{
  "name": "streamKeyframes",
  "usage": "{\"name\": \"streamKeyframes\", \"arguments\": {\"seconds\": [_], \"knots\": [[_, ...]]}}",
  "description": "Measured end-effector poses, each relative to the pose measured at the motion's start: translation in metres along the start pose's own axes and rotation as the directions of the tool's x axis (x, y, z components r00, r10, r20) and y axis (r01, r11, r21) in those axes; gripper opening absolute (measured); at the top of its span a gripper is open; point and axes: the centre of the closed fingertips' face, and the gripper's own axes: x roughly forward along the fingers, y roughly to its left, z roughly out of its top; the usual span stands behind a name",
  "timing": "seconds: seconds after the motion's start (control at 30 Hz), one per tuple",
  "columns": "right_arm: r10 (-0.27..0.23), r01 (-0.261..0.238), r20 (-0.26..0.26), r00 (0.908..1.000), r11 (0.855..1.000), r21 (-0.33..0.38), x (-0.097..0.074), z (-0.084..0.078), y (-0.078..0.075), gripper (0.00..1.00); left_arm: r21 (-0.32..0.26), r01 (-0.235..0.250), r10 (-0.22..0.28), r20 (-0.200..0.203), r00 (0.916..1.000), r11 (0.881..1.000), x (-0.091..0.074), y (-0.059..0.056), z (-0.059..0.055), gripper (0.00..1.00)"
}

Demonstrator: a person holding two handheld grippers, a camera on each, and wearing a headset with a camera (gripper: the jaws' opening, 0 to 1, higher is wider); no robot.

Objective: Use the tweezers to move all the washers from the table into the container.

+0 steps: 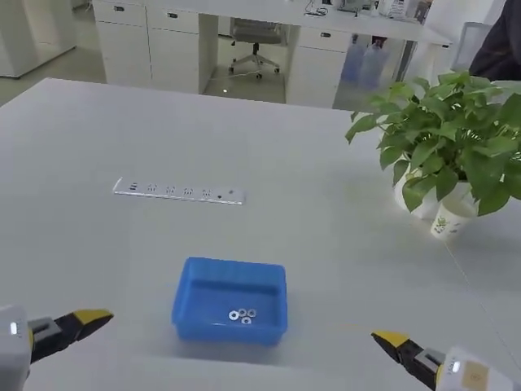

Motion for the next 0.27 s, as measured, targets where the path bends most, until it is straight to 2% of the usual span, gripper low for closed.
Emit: {"name": "streamKeyframes", "arguments": {"seconds": [0.27], "knots": [[0.005, -0.005, -0.006, 1.0, 1.0, 0.003, 0.0009, -0.0019, -0.0018, 1.0, -0.002, -0.002, 0.002, -0.002, 1.0, 1.0, -0.0002, 0.0013, -0.0009, 0.99]]}}
